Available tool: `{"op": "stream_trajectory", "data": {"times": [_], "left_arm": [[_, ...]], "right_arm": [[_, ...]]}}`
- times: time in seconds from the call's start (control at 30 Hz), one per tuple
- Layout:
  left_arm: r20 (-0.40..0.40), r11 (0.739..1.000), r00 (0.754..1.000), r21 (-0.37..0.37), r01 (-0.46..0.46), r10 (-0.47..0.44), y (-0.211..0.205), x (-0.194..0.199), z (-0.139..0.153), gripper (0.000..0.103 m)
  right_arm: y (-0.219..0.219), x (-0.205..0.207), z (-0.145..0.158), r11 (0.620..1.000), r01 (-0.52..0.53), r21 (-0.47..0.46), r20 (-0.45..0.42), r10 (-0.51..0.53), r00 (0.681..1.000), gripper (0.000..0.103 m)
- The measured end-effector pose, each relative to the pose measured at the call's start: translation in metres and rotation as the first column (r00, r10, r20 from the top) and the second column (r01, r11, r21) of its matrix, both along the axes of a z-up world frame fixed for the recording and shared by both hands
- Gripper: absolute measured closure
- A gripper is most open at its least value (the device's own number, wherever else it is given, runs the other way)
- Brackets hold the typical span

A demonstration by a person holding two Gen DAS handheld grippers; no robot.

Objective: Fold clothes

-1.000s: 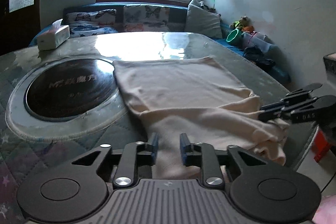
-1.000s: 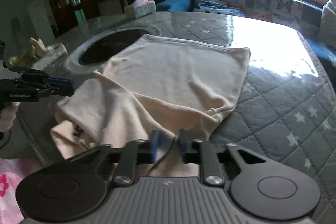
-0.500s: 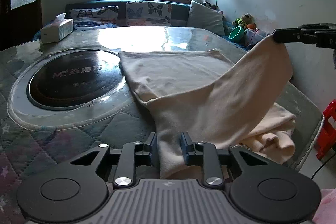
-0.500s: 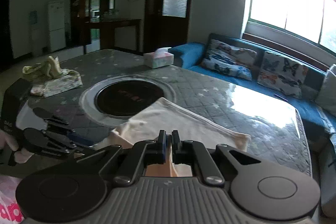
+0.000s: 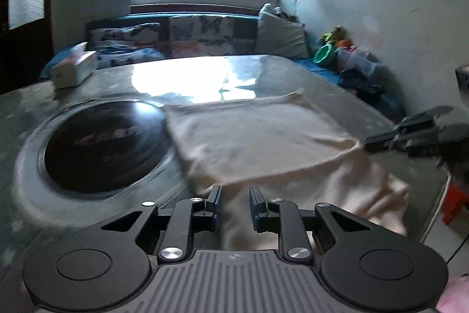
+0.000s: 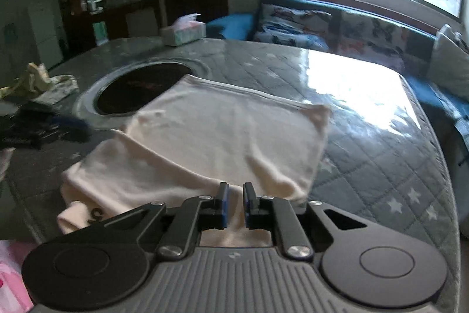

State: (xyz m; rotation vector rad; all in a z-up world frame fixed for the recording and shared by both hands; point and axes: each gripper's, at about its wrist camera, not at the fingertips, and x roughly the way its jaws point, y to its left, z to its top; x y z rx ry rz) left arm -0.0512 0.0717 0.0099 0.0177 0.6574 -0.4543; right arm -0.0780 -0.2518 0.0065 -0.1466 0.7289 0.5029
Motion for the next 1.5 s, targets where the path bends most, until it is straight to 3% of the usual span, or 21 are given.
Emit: {"op": "stream_trajectory", "data": {"times": [0.13,0.33,0.47,0.57,0.73,0.87,1.13,1.33,1.5], "left_arm": [[-0.012,0.999,0.999,0.004,0.049,-0.049,-0.024,0.02,-0.011,0.081],[-0.001,0.996,1.0,0.091,0.014,-0.014,-0.03,0.033,-0.029,0.081],[0.0,0.995,1.0,0.095,-0.024,0.024,-0.022,0.034,-0.028,0.081],[0.014,0.995,1.0,0.099,-0.027,0.025,-0.02,0.029,-0.024,0.081],[0.044,0.989,0.999,0.148,-0.016,0.01,-0.025,0.024,-0.024,0.08],[0.049,0.989,0.998,0.142,-0.032,0.025,-0.025,0.023,-0.019,0.08],[0.042,0.989,0.992,0.1,0.113,-0.117,-0.051,-0.001,-0.013,0.08],[0.017,0.972,0.98,0.134,0.195,-0.199,-0.069,-0.014,-0.026,0.08],[0.026,0.963,0.976,0.167,0.211,-0.218,-0.072,-0.024,-0.033,0.08]], "right_arm": [[0.019,0.002,-0.009,0.998,-0.059,-0.027,0.011,0.059,0.998,0.092],[0.021,0.014,-0.028,0.998,-0.048,-0.031,-0.006,0.048,0.999,0.092],[0.019,0.008,-0.019,0.998,-0.054,-0.022,0.004,0.054,0.999,0.091],[0.02,-0.001,-0.015,0.996,-0.087,-0.031,0.004,0.087,0.996,0.084],[0.019,-0.013,-0.024,0.991,-0.11,-0.081,-0.032,0.107,0.994,0.083],[0.015,-0.019,-0.018,0.99,-0.108,-0.09,-0.019,0.107,0.994,0.083],[0.033,-0.008,-0.013,0.987,-0.152,-0.043,0.014,0.153,0.988,0.083],[0.049,-0.013,-0.03,0.977,-0.206,-0.058,-0.017,0.206,0.979,0.082],[0.047,-0.021,-0.023,0.979,-0.2,-0.048,0.004,0.2,0.98,0.08]]}}
